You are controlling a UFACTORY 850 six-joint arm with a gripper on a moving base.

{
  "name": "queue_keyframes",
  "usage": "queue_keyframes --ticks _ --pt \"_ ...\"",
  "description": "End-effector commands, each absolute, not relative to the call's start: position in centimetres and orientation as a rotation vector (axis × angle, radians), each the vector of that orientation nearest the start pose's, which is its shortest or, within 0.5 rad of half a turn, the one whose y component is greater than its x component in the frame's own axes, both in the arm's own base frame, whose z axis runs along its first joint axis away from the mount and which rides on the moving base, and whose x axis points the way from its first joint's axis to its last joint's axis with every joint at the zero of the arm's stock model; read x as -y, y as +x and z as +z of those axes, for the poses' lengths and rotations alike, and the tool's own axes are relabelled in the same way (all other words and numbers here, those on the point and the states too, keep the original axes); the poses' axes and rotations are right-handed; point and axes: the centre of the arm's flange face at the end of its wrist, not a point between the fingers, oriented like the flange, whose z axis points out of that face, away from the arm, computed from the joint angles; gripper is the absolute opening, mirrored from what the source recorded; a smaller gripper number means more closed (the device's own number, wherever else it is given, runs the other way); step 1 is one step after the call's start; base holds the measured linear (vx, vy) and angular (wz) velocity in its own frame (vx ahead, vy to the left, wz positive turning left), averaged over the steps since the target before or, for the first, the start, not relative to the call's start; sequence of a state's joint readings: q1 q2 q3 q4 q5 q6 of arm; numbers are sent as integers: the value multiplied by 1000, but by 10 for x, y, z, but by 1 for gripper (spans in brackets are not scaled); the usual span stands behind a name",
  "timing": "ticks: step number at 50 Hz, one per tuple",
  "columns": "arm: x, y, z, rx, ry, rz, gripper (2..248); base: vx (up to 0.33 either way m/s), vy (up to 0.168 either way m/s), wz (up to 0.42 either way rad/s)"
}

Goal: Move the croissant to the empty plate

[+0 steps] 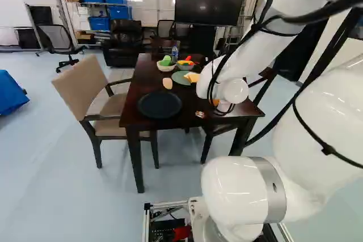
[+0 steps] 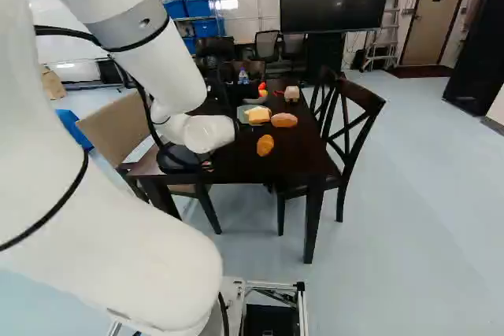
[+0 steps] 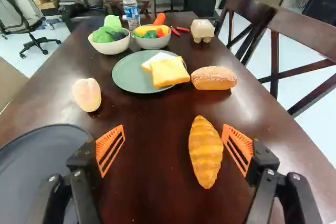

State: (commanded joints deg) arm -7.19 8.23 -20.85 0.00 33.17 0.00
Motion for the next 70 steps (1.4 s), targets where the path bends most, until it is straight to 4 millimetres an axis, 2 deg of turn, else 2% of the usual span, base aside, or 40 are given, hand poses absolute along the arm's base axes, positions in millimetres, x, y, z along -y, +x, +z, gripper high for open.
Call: queue_keyframes --ticks 21,70 --pt "59 375 422 -218 -2810 -1550 247 0 0 0" --pt "84 392 453 -327 -2949 -1255 247 0 0 0"
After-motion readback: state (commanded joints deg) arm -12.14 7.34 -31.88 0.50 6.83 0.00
